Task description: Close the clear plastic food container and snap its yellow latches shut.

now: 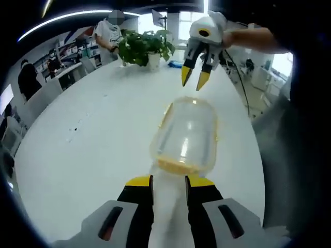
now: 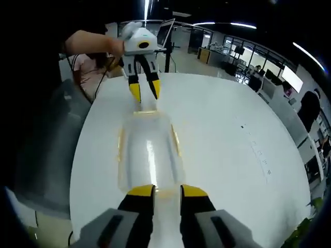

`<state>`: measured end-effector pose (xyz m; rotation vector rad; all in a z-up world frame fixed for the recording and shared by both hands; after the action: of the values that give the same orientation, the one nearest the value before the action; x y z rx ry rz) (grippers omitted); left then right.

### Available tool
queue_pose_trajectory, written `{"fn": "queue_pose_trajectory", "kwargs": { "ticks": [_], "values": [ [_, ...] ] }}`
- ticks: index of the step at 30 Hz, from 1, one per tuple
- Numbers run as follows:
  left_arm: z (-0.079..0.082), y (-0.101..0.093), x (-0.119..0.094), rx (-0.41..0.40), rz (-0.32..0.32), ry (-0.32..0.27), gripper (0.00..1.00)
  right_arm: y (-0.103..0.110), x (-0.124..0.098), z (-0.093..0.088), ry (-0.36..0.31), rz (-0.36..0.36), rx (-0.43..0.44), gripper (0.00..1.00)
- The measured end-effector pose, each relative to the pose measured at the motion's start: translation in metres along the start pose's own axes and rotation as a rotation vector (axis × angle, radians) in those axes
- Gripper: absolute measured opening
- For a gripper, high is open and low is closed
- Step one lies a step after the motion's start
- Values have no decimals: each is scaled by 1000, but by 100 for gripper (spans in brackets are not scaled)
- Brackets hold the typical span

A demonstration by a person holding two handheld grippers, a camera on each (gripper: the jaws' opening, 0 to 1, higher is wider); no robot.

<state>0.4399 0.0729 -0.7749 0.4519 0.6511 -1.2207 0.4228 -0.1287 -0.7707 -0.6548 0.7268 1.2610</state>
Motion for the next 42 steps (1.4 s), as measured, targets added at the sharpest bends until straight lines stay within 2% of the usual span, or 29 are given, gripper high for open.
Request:
{"fn": "queue_pose_trajectory", "kwargs": {
  "ticks": [3, 8, 12, 17, 22, 25, 30, 35, 39, 42],
  "values": [
    [11, -5, 6, 17, -13, -30, 14, 3, 5, 3, -7, 5, 1, 15],
    [25, -17, 24, 51, -47, -37, 17, 6, 12, 14, -20, 18, -14, 14],
    [30, -25, 38, 81, -72, -14, 19, 9, 21, 25, -25, 37, -36, 13],
    [42, -35, 51, 101, -108, -27, 20, 10, 30, 36, -35, 56, -49, 14],
    [51, -41, 62, 134, -111, -28, 19, 12, 39, 49, -49, 79, -49, 17],
    [52, -47, 69, 151, -124, -20, 21, 14, 44, 56, -53, 91, -71, 18],
    [54, -49, 73, 147, -137, -27, 22, 13, 52, 58, -48, 101, -86, 19],
    [54, -48, 74, 200, -104, -16, 21, 10, 53, 59, -52, 110, -90, 20],
    [56, -51, 76, 182, -112, -29, 22, 10, 58, 56, -28, 121, -100, 25],
    [58, -57, 76, 176, -118, -32, 22, 11, 58, 60, -43, 135, -86, 28]
  ]
}}
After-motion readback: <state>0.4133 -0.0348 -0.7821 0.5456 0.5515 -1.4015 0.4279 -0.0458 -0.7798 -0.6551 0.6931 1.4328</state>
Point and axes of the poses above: the point that each gripper's makers call its tool centre point, and the gripper's own axes: x roughly forward along the fingers, y roughly to its left, z roughly out of its top, the point moved 2 cm from there along -x, roughly backward along the fingers, and after that the axes turned 1 degree about z, right-handed, at the moved point
